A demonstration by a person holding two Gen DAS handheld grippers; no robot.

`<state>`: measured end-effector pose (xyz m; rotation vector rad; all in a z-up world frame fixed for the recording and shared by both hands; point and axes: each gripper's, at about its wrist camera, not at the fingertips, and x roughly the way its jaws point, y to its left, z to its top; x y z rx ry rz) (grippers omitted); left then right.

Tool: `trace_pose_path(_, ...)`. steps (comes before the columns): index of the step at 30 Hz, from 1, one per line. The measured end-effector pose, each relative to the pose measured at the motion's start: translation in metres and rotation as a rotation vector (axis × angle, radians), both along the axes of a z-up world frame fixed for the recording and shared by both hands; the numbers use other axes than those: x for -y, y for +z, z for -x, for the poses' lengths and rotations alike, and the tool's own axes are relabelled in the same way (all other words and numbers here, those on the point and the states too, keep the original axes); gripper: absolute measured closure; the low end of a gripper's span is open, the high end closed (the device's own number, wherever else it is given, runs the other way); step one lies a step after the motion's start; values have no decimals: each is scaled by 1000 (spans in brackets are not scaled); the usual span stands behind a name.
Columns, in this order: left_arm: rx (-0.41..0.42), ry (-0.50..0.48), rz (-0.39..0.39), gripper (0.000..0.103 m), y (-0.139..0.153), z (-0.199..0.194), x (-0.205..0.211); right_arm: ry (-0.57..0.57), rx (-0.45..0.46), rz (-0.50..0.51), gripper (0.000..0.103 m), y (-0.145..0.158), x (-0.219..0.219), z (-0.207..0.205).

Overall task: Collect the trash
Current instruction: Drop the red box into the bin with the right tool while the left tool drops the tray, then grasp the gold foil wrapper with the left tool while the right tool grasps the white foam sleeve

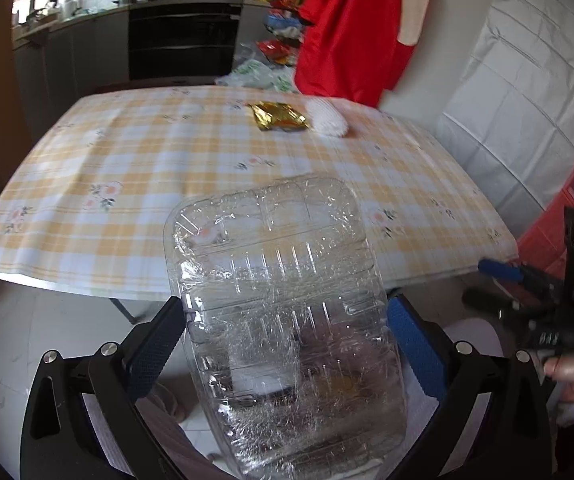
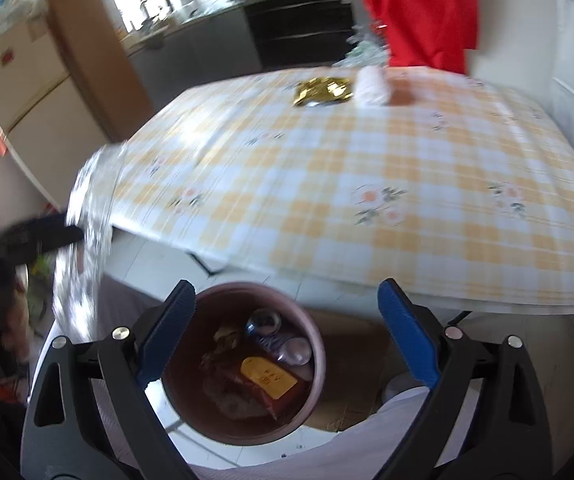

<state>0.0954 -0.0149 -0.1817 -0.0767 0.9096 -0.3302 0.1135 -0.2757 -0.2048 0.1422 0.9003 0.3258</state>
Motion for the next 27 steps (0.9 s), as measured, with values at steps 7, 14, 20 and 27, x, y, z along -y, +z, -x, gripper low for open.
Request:
trace_pose_path(7, -166, -127, -12, 5, -38, -1, 30, -64, -7, -15, 12, -5, 25, -5)
trace_pose_path(14, -178, -113, -12, 5, -43, -2, 26, -72, -21, -19, 12, -12, 28, -5)
trace_pose_path(20, -148, -45, -17, 5, -38, -12, 11, -68, -31, -16, 12, -16, 27, -9)
trace_pose_path(27, -133, 17, -28, 5, -37, -31, -5, -79, -36, 4, 12, -18, 30, -18)
